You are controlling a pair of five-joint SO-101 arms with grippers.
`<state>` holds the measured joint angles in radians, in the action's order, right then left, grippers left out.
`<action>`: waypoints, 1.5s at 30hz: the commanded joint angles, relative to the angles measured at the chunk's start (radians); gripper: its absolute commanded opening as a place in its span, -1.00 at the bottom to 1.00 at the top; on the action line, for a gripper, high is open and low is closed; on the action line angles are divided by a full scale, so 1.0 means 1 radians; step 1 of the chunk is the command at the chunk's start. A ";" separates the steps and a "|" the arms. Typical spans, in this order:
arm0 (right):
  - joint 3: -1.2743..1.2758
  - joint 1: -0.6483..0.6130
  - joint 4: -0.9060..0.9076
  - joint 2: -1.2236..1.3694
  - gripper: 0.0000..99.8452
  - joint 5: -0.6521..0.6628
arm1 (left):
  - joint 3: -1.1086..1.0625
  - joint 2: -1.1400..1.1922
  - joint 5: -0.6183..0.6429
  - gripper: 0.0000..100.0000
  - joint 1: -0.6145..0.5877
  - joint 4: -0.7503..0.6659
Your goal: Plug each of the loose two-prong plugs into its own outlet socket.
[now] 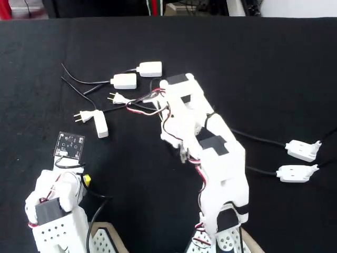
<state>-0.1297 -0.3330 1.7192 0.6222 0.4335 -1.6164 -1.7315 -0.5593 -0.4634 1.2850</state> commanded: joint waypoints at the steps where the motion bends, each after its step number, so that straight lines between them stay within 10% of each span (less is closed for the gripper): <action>1: -0.041 0.002 0.026 0.007 -0.98 0.006 | 0.007 -0.005 0.015 -0.49 0.001 -0.018; 45: 0.021 -0.207 0.043 0.013 -0.98 -0.049 | 0.007 -0.005 0.012 -0.49 -0.001 -0.014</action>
